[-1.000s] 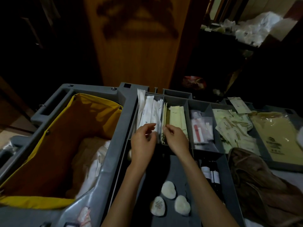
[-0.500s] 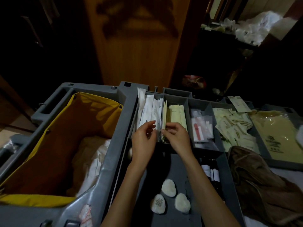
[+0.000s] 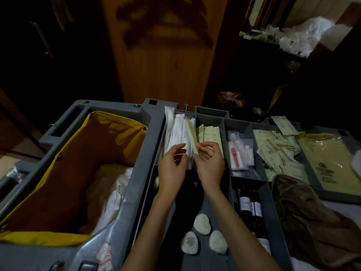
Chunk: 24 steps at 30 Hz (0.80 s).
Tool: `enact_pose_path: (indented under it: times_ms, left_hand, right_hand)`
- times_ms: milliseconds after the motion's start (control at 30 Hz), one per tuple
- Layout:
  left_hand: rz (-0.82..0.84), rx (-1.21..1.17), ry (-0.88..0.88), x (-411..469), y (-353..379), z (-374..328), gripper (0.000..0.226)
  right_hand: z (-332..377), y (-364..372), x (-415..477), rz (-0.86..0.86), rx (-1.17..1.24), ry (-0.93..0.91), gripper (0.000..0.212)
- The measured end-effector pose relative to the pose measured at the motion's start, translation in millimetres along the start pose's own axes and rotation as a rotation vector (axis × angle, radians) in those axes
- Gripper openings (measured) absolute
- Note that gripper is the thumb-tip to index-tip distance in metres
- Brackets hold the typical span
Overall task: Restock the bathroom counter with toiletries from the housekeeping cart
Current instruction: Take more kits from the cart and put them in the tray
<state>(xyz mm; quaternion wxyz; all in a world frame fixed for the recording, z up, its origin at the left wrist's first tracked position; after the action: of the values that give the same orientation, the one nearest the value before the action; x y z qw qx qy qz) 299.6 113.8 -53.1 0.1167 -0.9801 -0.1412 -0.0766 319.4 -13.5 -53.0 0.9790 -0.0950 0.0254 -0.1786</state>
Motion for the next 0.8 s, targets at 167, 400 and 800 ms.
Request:
enact_pose_path:
  times_ms: [167, 400, 800]
  left_hand:
    - [0.0, -0.04, -0.045, -1.4, 0.8, -2.3, 0.037]
    - [-0.003, -0.313, -0.113, 0.1, 0.6, -0.5, 0.021]
    - [-0.109, -0.378, -0.214, 5.1, -8.9, 12.8, 0.019]
  right_hand:
    - [5.7, 1.9, -12.9, -0.011, 0.038, -0.125, 0.024]
    - [19.2, 7.3, -28.7, 0.105, -0.046, -0.3, 0.02]
    - [-9.9, -0.6, 25.6, 0.117, -0.455, -0.01, 0.059]
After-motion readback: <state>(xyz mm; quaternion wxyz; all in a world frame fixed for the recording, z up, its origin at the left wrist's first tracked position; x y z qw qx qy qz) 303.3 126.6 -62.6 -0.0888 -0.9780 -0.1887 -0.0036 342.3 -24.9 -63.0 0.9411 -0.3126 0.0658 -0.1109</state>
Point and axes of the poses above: each hand's wrist, its own x-axis towards the middle knuckle, its own y-axis out of the palm, z = x × y, the point moved 5 cm from there along x, towards the middle knuckle, and after that the axes turned 6 degrees about y, right-handed, at the moved point
